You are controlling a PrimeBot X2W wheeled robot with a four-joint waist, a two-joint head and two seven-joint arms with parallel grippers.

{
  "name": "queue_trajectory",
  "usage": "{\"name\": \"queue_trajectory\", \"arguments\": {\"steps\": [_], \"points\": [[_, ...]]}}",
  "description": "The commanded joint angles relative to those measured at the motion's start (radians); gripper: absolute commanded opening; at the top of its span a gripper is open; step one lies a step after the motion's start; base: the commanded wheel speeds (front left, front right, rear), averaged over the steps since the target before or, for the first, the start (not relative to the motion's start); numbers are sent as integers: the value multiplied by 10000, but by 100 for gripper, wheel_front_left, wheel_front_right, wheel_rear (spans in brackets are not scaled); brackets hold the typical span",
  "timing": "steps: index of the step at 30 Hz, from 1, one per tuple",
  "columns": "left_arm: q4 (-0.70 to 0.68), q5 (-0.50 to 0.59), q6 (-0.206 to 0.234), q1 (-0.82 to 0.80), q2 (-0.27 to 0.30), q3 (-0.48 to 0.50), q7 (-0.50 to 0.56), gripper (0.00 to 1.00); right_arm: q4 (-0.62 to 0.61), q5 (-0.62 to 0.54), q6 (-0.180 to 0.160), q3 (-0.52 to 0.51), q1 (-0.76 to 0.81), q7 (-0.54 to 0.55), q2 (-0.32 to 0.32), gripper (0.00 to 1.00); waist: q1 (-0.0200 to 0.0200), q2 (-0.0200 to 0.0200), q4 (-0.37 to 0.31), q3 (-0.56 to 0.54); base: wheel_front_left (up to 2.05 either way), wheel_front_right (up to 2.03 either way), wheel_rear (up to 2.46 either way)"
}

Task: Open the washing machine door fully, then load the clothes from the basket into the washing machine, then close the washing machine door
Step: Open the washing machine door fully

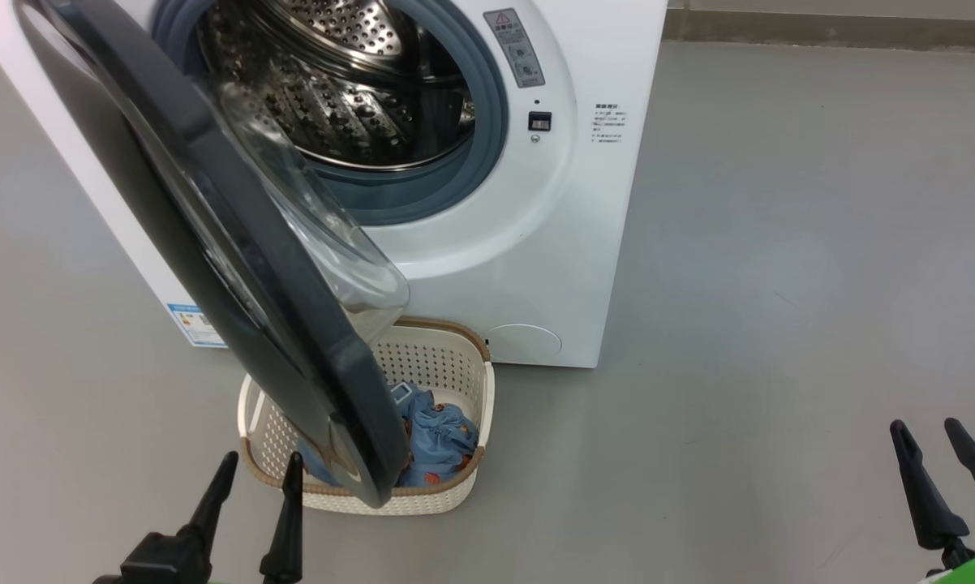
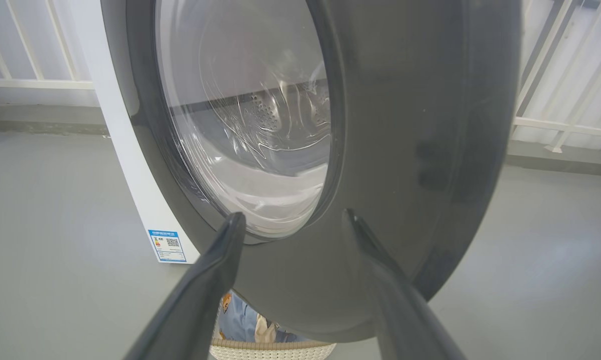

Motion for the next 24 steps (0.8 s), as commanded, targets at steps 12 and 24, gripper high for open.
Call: {"name": "queue_trajectory", "arguments": {"steps": [12, 24], "points": [[-306, -123, -22, -234, 91, 420, -65, 100, -555, -2066, 29, -627, 1158, -121, 989, 100, 0, 0, 115, 65, 0, 0, 0], [-236, -392, -23, -370, 91, 492, -65, 0, -397, -2216, 29, -662, 1017, -122, 1151, 100, 0, 0, 44, 6, 0, 0, 0]]}}
